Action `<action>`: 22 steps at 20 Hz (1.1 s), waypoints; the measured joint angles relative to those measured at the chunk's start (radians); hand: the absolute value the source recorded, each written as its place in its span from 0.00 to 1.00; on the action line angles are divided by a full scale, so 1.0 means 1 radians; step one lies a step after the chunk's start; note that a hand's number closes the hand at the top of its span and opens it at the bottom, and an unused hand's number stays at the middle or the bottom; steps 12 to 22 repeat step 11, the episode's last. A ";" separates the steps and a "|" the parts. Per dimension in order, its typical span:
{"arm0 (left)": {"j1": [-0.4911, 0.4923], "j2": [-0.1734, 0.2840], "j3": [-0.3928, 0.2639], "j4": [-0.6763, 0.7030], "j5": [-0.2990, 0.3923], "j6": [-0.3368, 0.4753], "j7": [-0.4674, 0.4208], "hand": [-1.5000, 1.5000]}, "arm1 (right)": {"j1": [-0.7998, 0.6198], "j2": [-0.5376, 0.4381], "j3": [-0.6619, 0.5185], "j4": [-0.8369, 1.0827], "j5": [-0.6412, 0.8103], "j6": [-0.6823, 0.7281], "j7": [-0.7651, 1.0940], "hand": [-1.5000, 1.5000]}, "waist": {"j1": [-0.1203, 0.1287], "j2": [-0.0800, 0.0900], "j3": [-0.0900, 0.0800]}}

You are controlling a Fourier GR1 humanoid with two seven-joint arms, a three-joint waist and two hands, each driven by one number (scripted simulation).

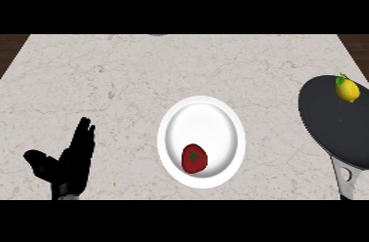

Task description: Pick the lemon from the plate and place it in the pan

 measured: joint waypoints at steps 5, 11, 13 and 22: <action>0.007 -0.010 0.001 0.002 -0.009 0.002 -0.018 0.50 | 0.146 0.079 0.004 -0.238 -0.067 0.084 0.067 0.00 | -0.004 -0.001 -0.001; -0.007 -0.013 0.003 0.001 -0.013 0.002 0.002 0.50 | 0.319 0.212 -0.001 -0.571 -0.134 0.102 0.200 0.00 | 0.001 0.002 -0.001; -0.007 -0.013 0.003 0.001 -0.013 0.002 0.002 0.50 | 0.319 0.212 -0.001 -0.571 -0.134 0.102 0.200 0.00 | 0.001 0.002 -0.001; -0.007 -0.013 0.003 0.001 -0.013 0.002 0.002 0.50 | 0.319 0.212 -0.001 -0.571 -0.134 0.102 0.200 0.00 | 0.001 0.002 -0.001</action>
